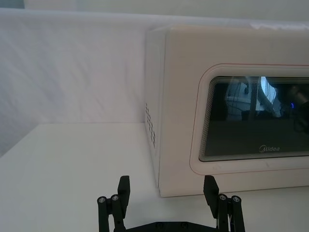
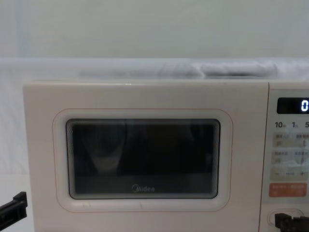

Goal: Press the button to open the microwave door with one hand; close the microwave door with the other hand.

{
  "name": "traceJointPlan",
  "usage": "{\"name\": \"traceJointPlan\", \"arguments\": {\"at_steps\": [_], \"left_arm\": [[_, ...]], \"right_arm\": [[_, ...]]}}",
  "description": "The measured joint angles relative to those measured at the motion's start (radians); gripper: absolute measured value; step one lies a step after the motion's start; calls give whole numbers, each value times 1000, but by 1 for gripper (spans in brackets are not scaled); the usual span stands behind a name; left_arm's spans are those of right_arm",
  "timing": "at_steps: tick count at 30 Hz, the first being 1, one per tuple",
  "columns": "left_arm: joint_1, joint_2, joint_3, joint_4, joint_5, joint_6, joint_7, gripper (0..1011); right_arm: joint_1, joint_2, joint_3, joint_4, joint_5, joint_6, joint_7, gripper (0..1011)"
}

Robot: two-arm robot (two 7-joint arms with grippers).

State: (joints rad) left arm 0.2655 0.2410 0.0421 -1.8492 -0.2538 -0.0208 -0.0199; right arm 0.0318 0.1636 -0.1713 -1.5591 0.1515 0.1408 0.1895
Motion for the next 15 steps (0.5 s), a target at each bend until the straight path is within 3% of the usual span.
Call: {"name": "traceJointPlan", "arguments": {"at_steps": [15], "left_arm": [[0, 0, 0, 0, 0, 0, 0, 1001]], "right_arm": [[25, -6, 25, 50, 44, -24, -7, 0]]}}
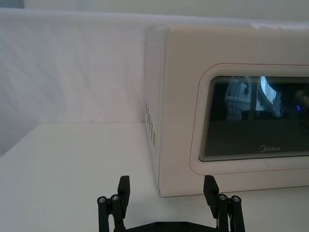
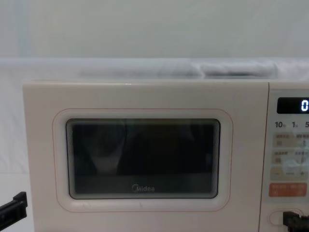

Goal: Press the button to open the microwave door with one hand; close the microwave door with the other hand.

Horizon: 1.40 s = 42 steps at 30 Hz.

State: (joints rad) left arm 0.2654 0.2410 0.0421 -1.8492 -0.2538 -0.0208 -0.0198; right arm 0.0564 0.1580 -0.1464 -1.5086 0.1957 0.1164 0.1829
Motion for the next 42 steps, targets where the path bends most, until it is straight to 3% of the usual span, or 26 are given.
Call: {"name": "traceJointPlan", "arguments": {"at_steps": [17, 42], "left_arm": [[0, 0, 0, 0, 0, 0, 0, 1001], [0, 0, 0, 0, 0, 0, 0, 1001]], "right_arm": [[35, -1, -7, 53, 10, 0, -9, 0], [61, -23, -12, 76, -33, 0, -44, 0]]}}
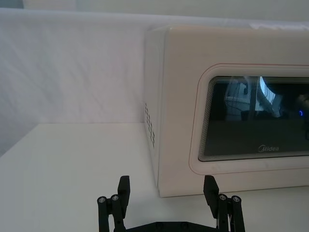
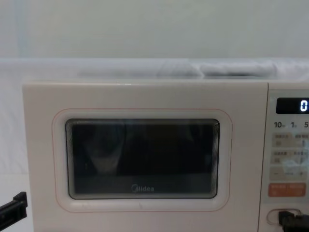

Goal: Press the button to open the microwave door with one hand; close the microwave door with the other hand.

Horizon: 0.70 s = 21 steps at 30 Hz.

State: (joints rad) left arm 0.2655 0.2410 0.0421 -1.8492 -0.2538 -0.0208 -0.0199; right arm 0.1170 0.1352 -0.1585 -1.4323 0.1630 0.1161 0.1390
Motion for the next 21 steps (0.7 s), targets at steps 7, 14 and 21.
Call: {"name": "traceJointPlan", "arguments": {"at_steps": [7, 14, 21], "left_arm": [[0, 0, 0, 0, 0, 0, 0, 1001], [0, 0, 0, 0, 0, 0, 0, 1001], [0, 0, 0, 0, 0, 0, 0, 1001]], "right_arm": [[20, -12, -1, 27, -7, -8, -1, 0], [38, -24, -3, 51, -12, -16, -1, 0], [46, -31, -5, 66, -14, -22, 1, 0]]}}
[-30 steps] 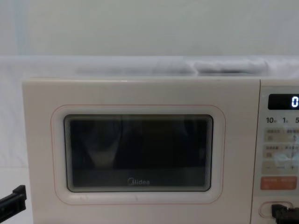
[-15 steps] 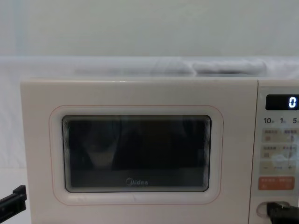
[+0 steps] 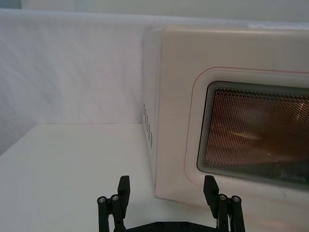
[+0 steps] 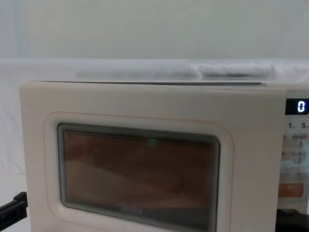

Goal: Press the button to open the microwave door with one hand; close the microwave door with the other hand.

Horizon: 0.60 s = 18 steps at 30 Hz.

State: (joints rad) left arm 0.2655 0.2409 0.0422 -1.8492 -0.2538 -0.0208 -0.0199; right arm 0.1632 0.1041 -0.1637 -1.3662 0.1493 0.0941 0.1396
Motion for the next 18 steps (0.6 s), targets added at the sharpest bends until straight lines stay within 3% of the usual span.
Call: {"name": "traceJointPlan", "arguments": {"at_steps": [18], "left_arm": [[0, 0, 0, 0, 0, 0, 0, 1001]], "right_arm": [[-29, 5, 9, -30, -3, 0, 2, 0]]}}
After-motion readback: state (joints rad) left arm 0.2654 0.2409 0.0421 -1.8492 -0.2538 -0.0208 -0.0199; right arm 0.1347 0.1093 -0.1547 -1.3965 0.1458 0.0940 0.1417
